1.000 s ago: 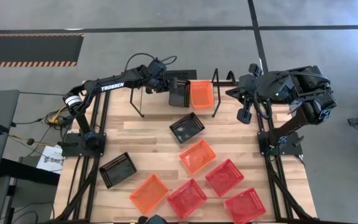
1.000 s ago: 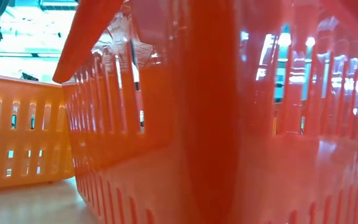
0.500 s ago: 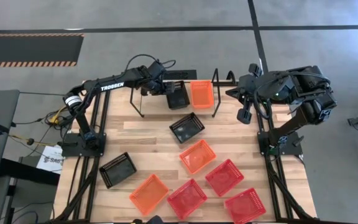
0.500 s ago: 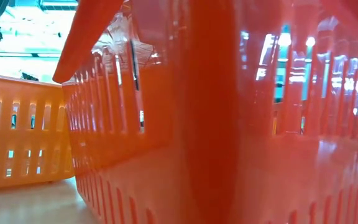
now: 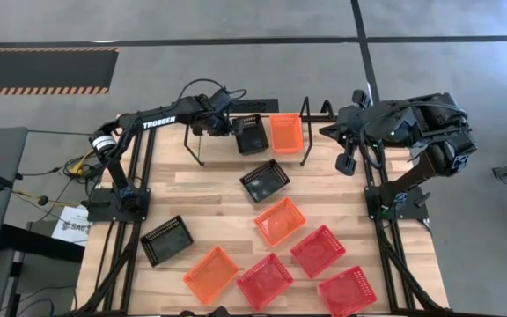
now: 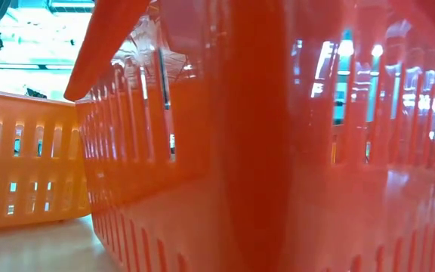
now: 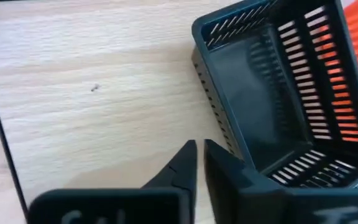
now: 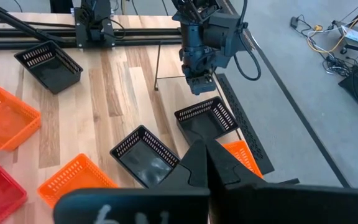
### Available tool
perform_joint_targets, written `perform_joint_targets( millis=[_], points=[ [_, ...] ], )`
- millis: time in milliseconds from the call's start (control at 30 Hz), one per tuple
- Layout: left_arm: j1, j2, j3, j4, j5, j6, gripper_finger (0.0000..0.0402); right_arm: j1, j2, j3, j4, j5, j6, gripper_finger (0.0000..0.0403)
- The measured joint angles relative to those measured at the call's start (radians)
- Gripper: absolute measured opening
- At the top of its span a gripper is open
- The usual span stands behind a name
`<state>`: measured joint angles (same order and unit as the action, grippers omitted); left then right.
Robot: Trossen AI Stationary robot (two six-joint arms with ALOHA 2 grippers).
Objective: Stack baskets on shelf by color
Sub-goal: Put the middle black bin on the shelf
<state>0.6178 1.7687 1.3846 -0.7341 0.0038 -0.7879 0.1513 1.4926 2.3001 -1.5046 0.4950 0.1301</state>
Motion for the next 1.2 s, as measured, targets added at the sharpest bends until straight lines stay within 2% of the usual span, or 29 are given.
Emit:
perform_joint_targets(
  millis=[300,500,1200],
  points=[
    [-0.01,0.0,-0.034,0.008,-0.054,-0.006,0.0,0.0,0.002,0.0,0.004,0.0,0.0,0.0001],
    [-0.043,0.0,-0.051,0.045,-0.128,0.014,0.0,0.0,0.002,0.0,0.029,0.0,-0.007,0.0001],
    [-0.042,0.0,-0.051,0.101,-0.173,0.036,0.0,0.0,0.002,0.0,0.041,0.0,-0.007,0.0001]
  ],
)
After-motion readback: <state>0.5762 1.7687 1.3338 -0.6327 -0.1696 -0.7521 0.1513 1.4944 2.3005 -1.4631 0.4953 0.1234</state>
